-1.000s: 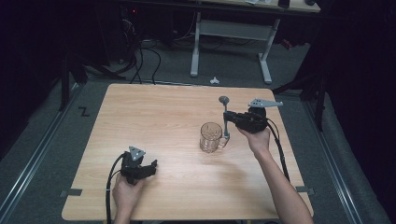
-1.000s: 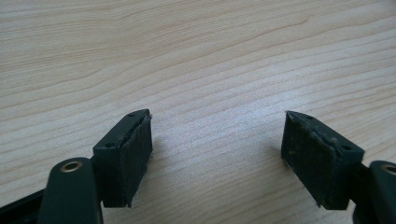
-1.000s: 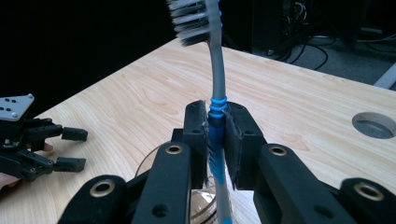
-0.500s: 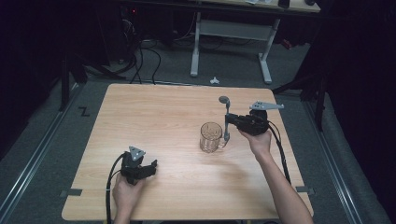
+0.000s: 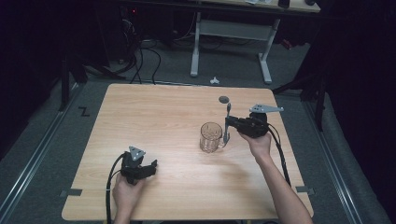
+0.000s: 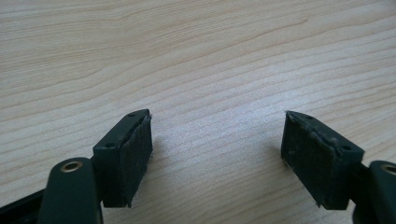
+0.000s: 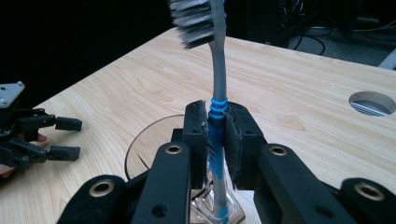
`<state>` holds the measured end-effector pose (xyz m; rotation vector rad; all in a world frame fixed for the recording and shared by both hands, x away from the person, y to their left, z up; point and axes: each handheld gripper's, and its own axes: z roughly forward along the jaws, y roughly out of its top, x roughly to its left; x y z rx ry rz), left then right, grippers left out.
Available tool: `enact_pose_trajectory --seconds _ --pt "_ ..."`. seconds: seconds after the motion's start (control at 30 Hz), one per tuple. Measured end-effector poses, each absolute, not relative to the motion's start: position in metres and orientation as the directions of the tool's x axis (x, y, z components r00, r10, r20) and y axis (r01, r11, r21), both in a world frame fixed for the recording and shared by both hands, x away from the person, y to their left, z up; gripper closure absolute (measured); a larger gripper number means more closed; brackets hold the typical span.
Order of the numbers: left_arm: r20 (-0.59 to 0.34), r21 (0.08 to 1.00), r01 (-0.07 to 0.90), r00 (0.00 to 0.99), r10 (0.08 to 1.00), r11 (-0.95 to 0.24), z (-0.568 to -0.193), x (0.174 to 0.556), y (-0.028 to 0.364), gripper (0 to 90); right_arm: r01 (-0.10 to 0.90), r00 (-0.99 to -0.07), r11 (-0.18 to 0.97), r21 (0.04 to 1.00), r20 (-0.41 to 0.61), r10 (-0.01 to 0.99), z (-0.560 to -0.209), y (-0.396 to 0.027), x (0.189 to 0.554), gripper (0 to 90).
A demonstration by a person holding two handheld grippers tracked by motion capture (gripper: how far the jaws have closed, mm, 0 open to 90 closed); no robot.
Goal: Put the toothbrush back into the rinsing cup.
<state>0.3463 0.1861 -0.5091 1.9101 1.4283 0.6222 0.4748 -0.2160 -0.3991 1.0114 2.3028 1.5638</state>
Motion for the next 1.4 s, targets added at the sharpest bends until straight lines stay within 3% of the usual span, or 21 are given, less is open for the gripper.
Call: enact_pose_trajectory --seconds 1.4 --pt "-0.015 0.746 0.641 0.29 0.957 -0.182 -0.509 0.346 0.186 25.2 0.438 -0.753 0.288 0.852 0.173 0.635 -0.414 -0.207 0.474 79.6"
